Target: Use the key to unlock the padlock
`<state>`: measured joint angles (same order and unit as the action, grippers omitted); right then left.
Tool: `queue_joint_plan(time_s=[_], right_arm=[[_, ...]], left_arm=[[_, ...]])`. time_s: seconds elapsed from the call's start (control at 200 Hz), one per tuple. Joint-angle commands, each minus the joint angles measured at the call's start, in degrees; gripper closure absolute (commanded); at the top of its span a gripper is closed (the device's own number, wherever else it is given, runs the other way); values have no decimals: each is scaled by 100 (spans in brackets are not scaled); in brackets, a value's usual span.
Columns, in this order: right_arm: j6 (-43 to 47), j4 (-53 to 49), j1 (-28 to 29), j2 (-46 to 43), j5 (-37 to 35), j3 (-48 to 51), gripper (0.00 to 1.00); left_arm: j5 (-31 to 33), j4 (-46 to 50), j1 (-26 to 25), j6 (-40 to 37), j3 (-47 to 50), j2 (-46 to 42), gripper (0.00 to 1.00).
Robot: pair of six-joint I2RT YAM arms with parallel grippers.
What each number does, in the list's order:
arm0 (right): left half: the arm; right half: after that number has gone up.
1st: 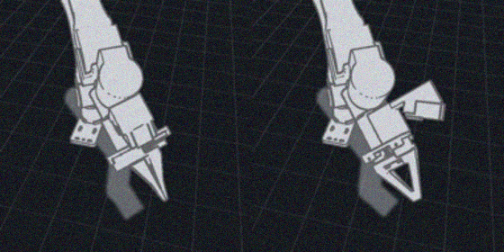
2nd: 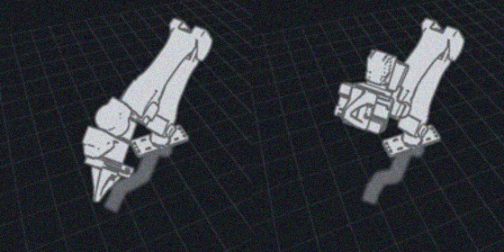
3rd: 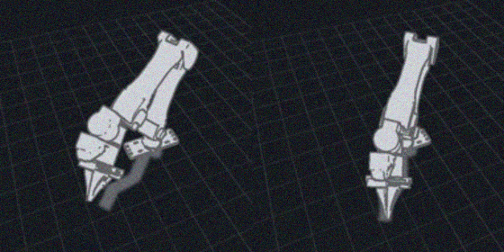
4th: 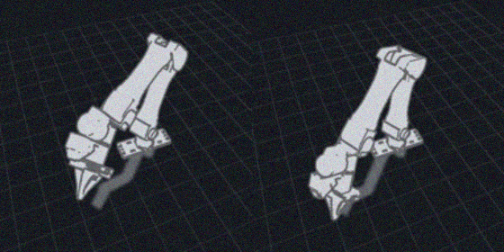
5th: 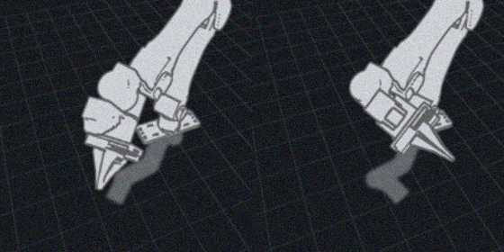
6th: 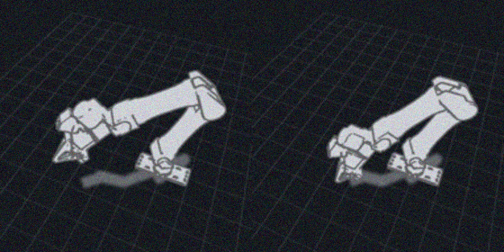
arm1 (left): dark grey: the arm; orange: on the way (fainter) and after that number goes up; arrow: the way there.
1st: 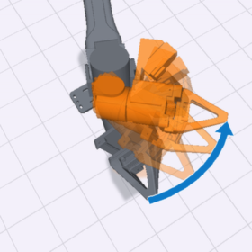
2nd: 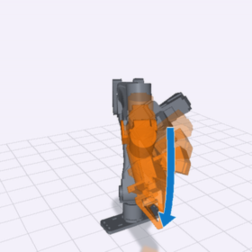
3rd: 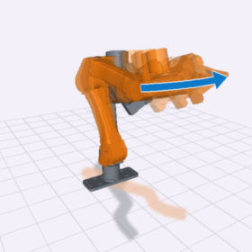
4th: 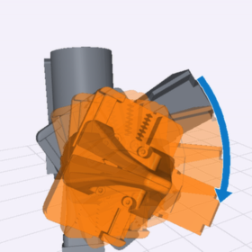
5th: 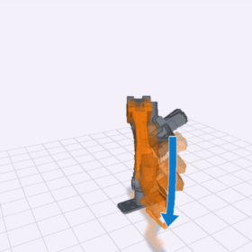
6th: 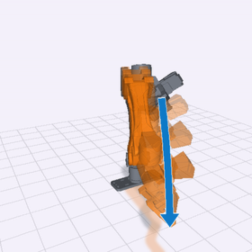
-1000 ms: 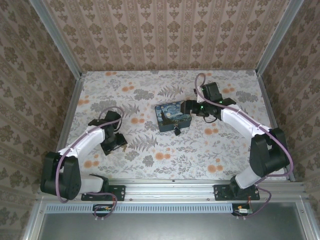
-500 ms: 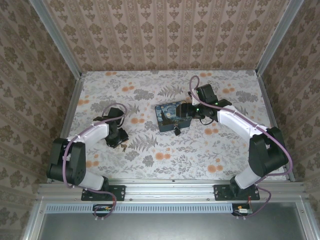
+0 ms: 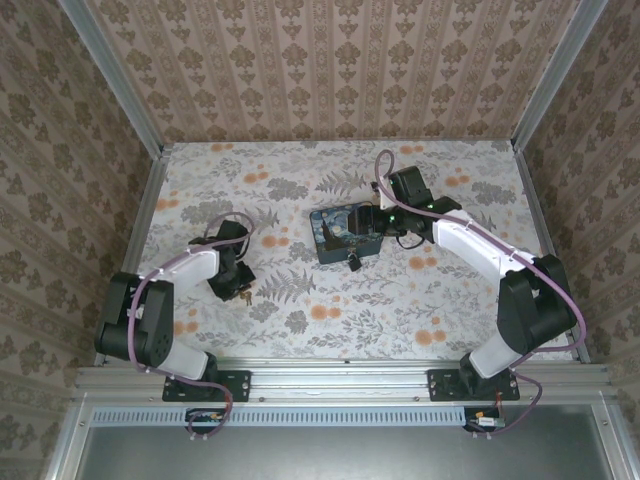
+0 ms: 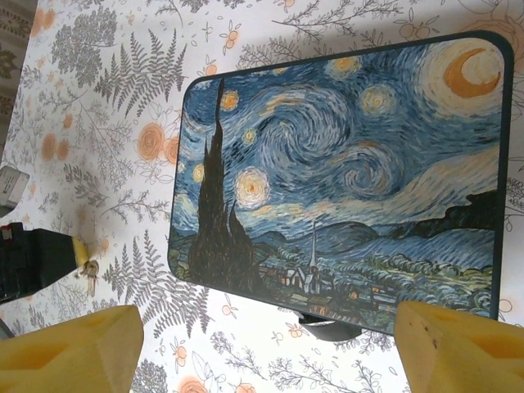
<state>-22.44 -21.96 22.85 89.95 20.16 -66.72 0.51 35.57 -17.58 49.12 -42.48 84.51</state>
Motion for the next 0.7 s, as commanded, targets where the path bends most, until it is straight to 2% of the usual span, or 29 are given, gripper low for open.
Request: queue_joint_plan(time_s=[0.0, 0.05, 0.215, 0.42, 0.555, 0.61, 0.695], right_arm=[[131, -204, 77, -204, 143, -147, 19], [181, -214, 133, -193, 188, -167, 19], [186, -106, 489, -90, 361, -178, 19], [40, 586, 1072, 117, 769, 99, 19], [-191, 1578, 1425, 222, 919, 334, 21], [-199, 2136, 1645, 184, 703, 494, 25], [-59, 3032, 2043, 121, 276, 804, 38]], left_arm=[[-151, -21, -35, -32, 138, 27, 95], [-194, 28, -56, -55, 75, -37, 100], [-223, 384, -181, -96, -280, -275, 100], [-230, 882, -361, -140, -938, -612, 100], [-254, 1101, -508, -77, -1391, -790, 100], [-360, 1144, -573, 25, -1606, -822, 100], [-668, 1084, -671, 281, -1886, -844, 100]])
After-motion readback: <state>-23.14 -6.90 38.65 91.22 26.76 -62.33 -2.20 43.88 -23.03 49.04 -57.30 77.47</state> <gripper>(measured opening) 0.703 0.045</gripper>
